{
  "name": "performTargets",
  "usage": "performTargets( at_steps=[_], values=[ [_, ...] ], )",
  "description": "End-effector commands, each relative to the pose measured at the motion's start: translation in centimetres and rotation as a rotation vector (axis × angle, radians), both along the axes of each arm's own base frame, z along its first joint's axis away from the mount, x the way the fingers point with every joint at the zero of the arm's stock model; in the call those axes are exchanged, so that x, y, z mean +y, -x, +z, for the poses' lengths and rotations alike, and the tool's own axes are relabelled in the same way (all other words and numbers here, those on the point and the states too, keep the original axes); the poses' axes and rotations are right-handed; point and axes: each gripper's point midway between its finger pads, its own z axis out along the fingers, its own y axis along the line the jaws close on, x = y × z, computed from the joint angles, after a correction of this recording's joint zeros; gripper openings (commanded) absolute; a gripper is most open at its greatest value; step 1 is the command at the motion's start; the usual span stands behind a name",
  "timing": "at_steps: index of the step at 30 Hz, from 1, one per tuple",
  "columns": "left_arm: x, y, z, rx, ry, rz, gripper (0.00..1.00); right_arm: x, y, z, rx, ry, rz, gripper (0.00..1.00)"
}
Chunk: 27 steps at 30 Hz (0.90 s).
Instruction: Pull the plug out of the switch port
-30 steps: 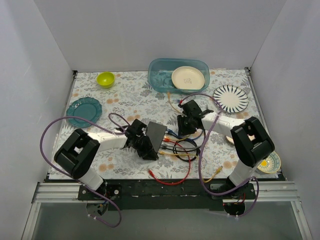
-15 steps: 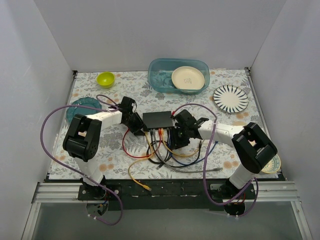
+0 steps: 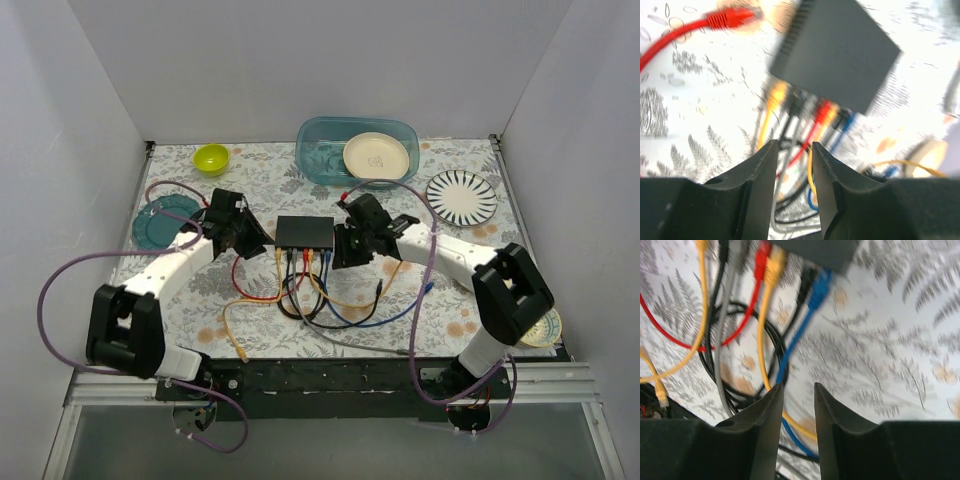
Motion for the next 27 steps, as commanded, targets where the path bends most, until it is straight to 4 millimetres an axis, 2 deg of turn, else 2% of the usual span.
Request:
performTargets(
  at_steps=[1, 2, 3, 4, 7, 11, 15, 21, 25, 27],
  values=[
    [0.8, 2.6, 1.6, -0.055, 0.008, 0.019, 0.35, 3.8, -2.7, -0.6, 0.043, -0.056, 0.023, 0.38],
    [1.1, 3.0, 2.2, -0.079, 0.011, 0.027, 0.35, 4.5, -3.0, -0.5, 0.043, -0.079, 0.029, 0.38],
    [1.4, 3.9, 1.2, -0.055, 0.002, 0.033, 0.36, 5.0, -3.1, -1.1, 0.062, -0.087, 0.032, 0.38],
    [1.7, 4.4, 0.9, -0.045, -0.006, 0.033, 0.36, 5.7, -3.7, -0.6, 0.059, -0.101, 0.024, 0.38],
    [2.0, 5.9, -0.2, -0.014, -0.008, 0.024, 0.36, 6.9, -4.4, -1.1, 0.081, -0.125, 0.021, 0.38],
    [1.9, 6.9, -0.3, -0.019, 0.007, 0.01, 0.37, 7.3, -5.0, -2.6, 0.103, -0.109, -0.002, 0.38],
    [1.6, 7.8, -0.8, -0.002, 0.006, -0.026, 0.37, 5.7, -5.4, -5.1, 0.126, -0.014, -0.063, 0.38],
    [1.0, 8.5, -1.5, 0.003, 0.002, -0.077, 0.37, 3.0, -6.4, -6.6, 0.15, 0.04, -0.15, 0.38],
    [1.2, 8.2, -1.4, -0.009, -0.015, -0.079, 0.38, 1.8, -7.0, -5.3, 0.103, 0.086, -0.147, 0.38],
    [1.3, 7.9, -1.3, -0.02, -0.014, -0.075, 0.42, 2.3, -7.2, -1.8, 0.01, 0.055, -0.112, 0.39]
  ],
)
